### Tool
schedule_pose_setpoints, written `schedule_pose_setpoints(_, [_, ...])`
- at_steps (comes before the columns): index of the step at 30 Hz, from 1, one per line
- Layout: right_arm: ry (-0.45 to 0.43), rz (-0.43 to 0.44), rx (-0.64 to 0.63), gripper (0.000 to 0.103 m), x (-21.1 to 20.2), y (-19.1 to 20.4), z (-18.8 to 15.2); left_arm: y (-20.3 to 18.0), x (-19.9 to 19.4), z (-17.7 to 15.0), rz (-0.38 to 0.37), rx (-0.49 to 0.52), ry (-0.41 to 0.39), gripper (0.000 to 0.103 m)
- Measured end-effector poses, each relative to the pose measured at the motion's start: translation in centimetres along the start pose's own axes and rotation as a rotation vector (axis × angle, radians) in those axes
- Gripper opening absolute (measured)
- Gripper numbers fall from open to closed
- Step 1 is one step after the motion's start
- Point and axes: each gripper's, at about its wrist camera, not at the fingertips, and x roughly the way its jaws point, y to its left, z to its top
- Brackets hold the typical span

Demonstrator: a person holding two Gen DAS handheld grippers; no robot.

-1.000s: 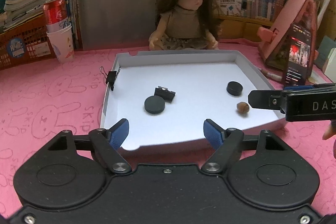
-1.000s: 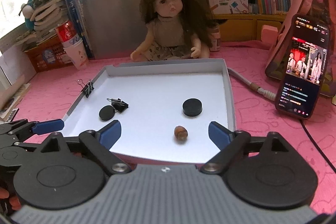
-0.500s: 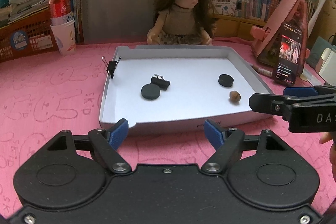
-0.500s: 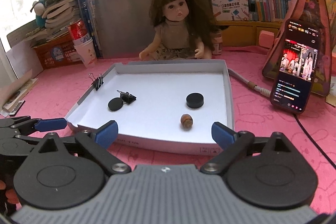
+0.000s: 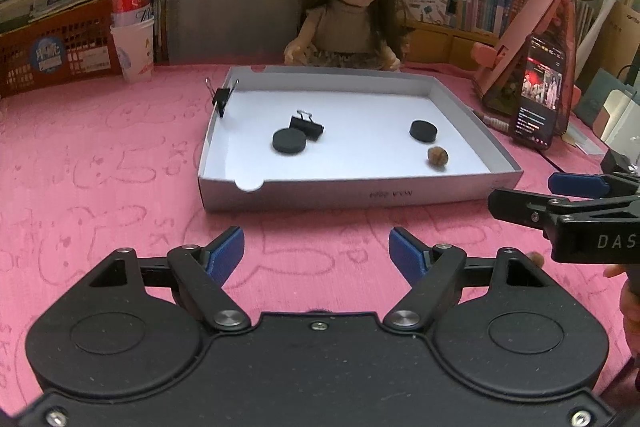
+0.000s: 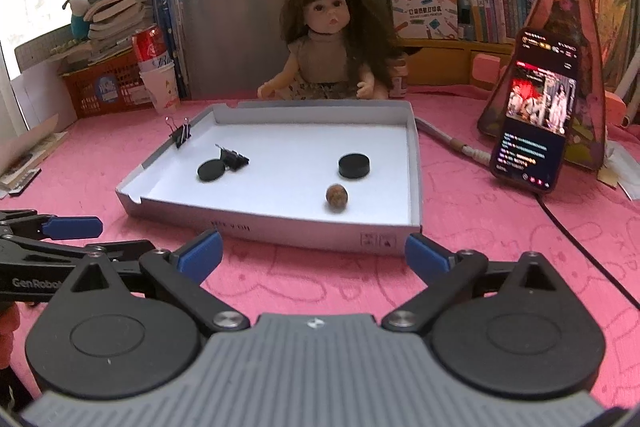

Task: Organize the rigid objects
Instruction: 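Move both open tools back out of the tray toward the cloth, then grasp a second brown nut with the right tool while the left tool grasps a black lid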

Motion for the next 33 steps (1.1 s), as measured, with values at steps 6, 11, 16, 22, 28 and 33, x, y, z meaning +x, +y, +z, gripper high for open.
schedule_pose_setpoints(6, [-0.014,-0.028,-0.014,0.102,-0.7,-0.1,-1.3,0.0,-0.6,-1.3,0.020,-0.008,-0.013,0.078])
schedule_pose_setpoints(11, [-0.032,-0.044,-0.022,0.103,-1.3,-0.1,-2.2,0.3,-1.1,-2.3,0.034,-0.022,-0.025,0.078])
schedule_pose_setpoints(16, [-0.040,-0.060,-0.021,0.103,-1.6,-0.2,-2.9,0.4,-1.4,-3.2,0.049,-0.030,-0.030,0.078])
schedule_pose_setpoints(22, [-0.039,-0.074,-0.007,0.103,-1.6,-0.4,-3.8,0.6,-1.6,-4.1,0.060,-0.037,-0.034,0.078])
schedule_pose_setpoints(28, [-0.039,-0.095,-0.015,0.103,-1.6,-0.4,-4.6,0.6,-1.9,-4.8,0.076,-0.031,-0.046,0.077])
schedule_pose_setpoints(33, [-0.039,-0.111,-0.021,0.103,-1.6,-0.4,-5.3,0.7,-2.0,-5.4,0.070,-0.029,-0.042,0.075])
